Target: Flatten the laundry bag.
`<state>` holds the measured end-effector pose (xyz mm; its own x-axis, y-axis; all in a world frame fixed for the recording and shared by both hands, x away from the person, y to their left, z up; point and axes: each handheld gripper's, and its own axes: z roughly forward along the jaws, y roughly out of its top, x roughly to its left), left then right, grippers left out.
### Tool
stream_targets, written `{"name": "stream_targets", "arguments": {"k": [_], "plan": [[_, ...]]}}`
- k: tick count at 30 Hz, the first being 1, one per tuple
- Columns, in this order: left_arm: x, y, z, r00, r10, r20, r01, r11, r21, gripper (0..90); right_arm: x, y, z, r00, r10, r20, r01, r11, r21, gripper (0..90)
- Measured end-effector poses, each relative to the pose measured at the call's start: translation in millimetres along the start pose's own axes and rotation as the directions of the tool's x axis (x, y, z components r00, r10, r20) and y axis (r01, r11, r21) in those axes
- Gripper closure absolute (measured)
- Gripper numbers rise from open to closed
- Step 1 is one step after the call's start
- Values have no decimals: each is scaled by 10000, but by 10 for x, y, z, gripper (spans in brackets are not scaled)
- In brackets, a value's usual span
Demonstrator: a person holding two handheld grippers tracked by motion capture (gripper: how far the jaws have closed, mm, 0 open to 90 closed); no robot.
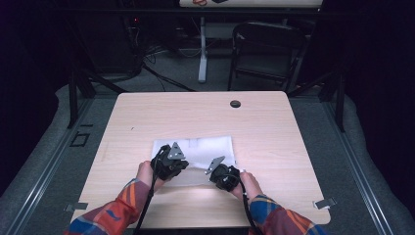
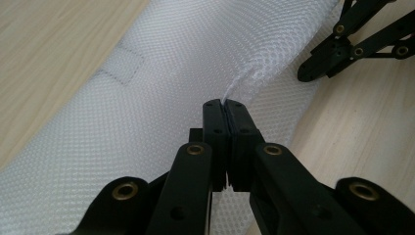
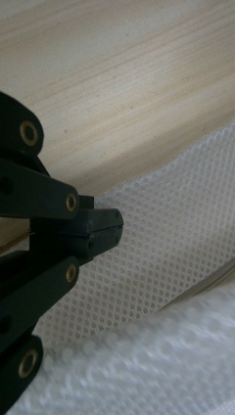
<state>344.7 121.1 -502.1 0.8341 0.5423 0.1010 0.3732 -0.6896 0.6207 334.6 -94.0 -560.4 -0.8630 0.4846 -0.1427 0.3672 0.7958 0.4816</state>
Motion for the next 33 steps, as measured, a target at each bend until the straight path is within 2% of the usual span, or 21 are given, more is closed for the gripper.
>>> {"name": "stream_targets", "arguments": {"k": [4,7,16,19,26,33], "plan": [[31,42,-70,9998,-146,-124,144,9998,-131,885,19,-1,-5,10000,-39,-27,40,10000,32,900],[66,87,-116,9998,-104,-194,102,9999,-80,884,20,-4,-10,10000,-24,-87,24,10000,65,900],[158,261,-236,9980,-115,-616,96,9995,-315,885,43,-15,-32,9997,-93,-236,97,9998,187,900],[205,318,-270,9971,-19,-759,2,9997,-231,885,51,-15,-43,9995,-202,-243,209,9994,285,900],[269,424,-322,9941,136,-1077,-148,9998,-108,886,66,-29,-54,9985,-131,-529,147,9995,292,900],[347,524,-349,9903,134,-1382,-146,9999,-76,887,79,-40,-74,9966,-213,-800,244,9990,385,900]]}}
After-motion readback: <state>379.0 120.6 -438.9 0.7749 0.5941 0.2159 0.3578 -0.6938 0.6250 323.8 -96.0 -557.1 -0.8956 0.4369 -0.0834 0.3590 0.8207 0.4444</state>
